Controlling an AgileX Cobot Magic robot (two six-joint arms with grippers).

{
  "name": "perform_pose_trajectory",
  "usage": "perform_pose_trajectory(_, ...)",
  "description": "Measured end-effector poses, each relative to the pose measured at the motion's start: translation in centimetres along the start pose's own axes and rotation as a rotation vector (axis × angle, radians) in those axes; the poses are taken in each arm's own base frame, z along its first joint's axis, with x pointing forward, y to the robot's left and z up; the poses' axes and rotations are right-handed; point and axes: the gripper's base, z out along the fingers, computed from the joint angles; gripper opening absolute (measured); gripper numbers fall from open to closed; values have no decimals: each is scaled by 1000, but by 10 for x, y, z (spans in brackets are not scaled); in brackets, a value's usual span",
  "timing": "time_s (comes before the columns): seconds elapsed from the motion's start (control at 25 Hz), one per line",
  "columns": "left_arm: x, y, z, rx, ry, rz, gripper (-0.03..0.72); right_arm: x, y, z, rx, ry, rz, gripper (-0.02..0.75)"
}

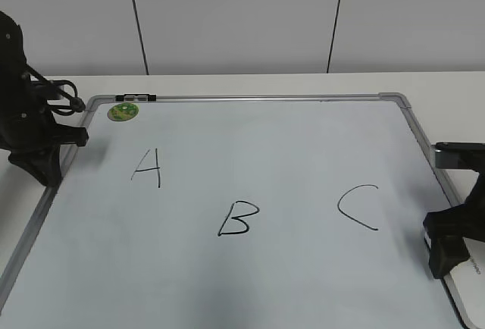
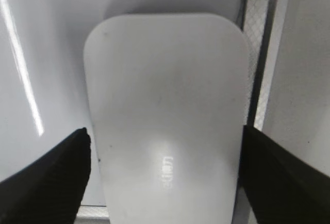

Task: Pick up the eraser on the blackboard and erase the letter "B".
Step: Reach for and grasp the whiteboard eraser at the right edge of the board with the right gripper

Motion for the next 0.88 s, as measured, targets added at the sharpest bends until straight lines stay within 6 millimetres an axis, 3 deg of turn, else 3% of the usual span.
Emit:
perform_pose_trajectory(0.16, 0, 0, 0, 2, 0, -1, 25, -1, 0, 7, 1, 21, 11, 650)
perform_pose_trajectory(0.4, 0, 0, 0, 2, 0, -1, 25, -2, -1, 8, 8, 23, 13, 540)
perform_pose_trajectory(0.88, 0, 0, 0, 3, 0, -2, 25, -2, 0, 6, -1, 27, 23, 526)
